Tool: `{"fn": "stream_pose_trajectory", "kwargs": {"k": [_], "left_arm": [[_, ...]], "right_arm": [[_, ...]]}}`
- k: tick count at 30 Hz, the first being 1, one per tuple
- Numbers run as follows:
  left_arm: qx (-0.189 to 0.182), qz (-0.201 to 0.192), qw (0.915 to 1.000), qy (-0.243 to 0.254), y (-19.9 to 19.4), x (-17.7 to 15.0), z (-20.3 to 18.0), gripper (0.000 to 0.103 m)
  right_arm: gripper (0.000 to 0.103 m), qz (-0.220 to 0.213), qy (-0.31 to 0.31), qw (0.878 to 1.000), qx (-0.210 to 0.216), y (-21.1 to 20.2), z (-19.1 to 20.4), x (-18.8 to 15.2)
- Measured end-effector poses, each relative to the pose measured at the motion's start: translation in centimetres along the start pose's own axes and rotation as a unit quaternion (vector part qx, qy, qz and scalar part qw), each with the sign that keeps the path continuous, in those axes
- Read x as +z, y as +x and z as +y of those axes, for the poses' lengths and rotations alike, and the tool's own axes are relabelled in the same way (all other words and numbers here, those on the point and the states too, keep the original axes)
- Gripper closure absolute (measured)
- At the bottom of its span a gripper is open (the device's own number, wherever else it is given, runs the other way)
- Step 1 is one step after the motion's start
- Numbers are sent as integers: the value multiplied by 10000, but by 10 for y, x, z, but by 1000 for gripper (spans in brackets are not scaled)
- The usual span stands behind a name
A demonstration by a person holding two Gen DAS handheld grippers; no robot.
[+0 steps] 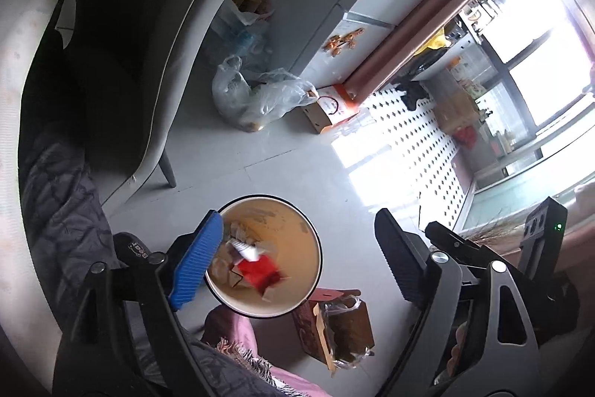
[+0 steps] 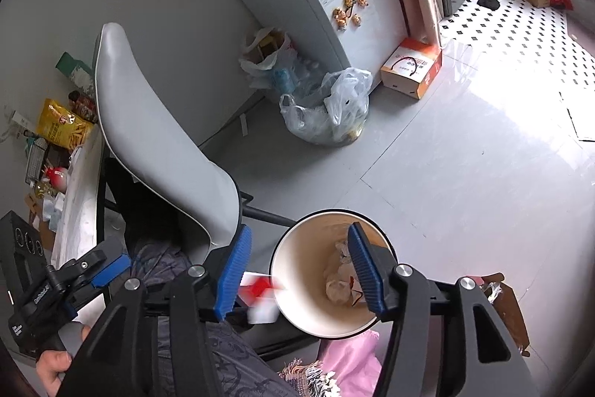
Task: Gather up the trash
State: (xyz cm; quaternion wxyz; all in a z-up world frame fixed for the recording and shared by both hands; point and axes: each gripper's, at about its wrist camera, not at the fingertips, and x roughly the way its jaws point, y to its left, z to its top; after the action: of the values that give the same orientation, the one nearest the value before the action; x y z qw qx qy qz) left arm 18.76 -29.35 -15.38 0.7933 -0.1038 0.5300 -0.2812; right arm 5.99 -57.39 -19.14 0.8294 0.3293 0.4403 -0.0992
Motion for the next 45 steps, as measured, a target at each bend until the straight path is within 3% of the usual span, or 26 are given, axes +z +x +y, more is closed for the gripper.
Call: {"fn": "stream_pose_trajectory", "kwargs": {"k": [6,10,14,23,32,45], "left_arm": [[86,-114,9999,-89,-11,2,8,12],[157,-251,9995,-120,-25,5,10,8],[247,-449,9985,-189,-47,8,15,6],[465,-986,9938,-205,-113,10,26,6],[839,-1840,9783,-442,-190,6,48,6],[1350,-2572,9549,-621,-277,-30,79,6]], "right_arm": [[43,52,-42,10000,63,6,8,-3],[20,-37,-105,9999,-11,2,16,-3],[13,-132,-329,9993,-87,-8,33,-3],[8,-300,-857,9959,8,-40,78,-2],[8,-653,-1163,9909,171,-80,128,-2],[8,-1363,-1754,9750,53,-125,220,-24]]}}
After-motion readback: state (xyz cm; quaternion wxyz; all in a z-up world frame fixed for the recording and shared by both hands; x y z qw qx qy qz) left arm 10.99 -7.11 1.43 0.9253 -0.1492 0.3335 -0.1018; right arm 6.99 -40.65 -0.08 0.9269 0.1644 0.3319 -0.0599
